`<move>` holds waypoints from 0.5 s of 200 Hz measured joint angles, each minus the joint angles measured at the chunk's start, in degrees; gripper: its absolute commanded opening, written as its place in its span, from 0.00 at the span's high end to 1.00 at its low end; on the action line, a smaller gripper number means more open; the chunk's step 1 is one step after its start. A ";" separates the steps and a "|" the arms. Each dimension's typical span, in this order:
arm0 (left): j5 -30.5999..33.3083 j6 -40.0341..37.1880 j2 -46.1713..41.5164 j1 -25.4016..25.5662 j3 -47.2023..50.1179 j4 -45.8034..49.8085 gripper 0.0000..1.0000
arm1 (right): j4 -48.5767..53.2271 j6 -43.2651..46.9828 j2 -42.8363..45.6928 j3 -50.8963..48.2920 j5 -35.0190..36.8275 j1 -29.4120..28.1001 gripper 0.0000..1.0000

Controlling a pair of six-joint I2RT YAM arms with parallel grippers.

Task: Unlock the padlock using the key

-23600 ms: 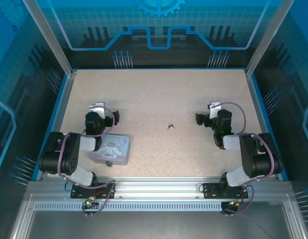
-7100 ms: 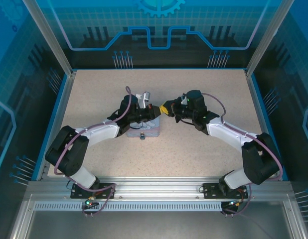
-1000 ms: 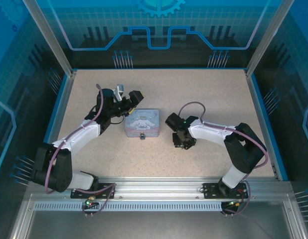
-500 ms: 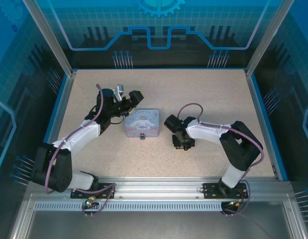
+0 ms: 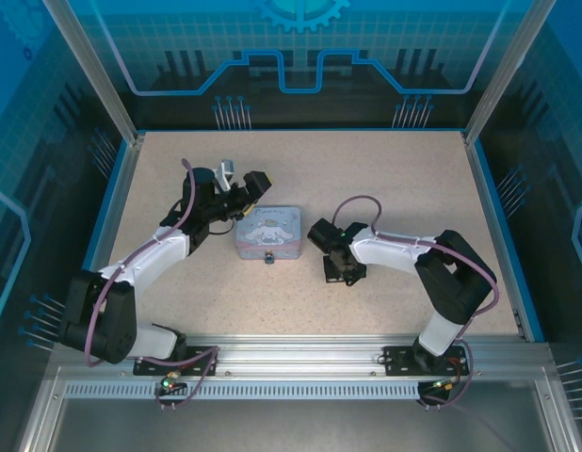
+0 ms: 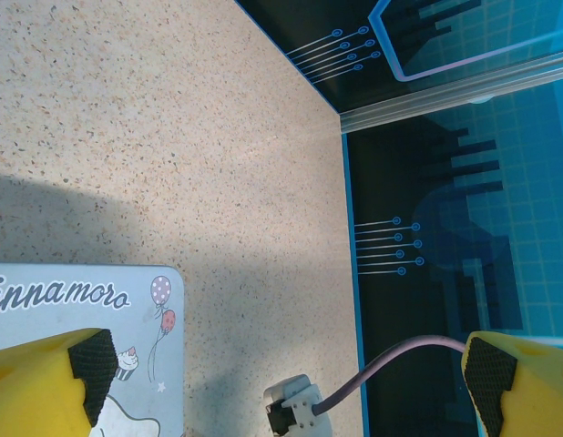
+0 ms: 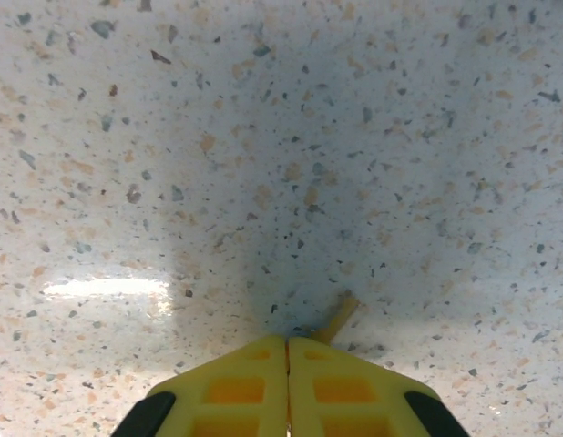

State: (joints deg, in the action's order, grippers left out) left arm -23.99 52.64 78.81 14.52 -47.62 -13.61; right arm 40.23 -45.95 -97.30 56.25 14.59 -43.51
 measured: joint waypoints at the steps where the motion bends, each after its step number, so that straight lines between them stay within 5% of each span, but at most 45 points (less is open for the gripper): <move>1: 0.00 0.00 0.00 0.00 0.00 0.00 0.01 | 0.00 -0.11 0.02 0.00 0.00 0.00 0.99; 100: -0.02 -0.04 0.00 0.00 0.00 0.07 0.01 | -4.44 4.48 9.51 -4.55 -5.20 3.78 1.00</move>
State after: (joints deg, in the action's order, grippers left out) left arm -24.01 52.60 78.81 14.52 -47.62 -13.54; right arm 35.79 -41.47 -87.79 51.70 9.39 -39.72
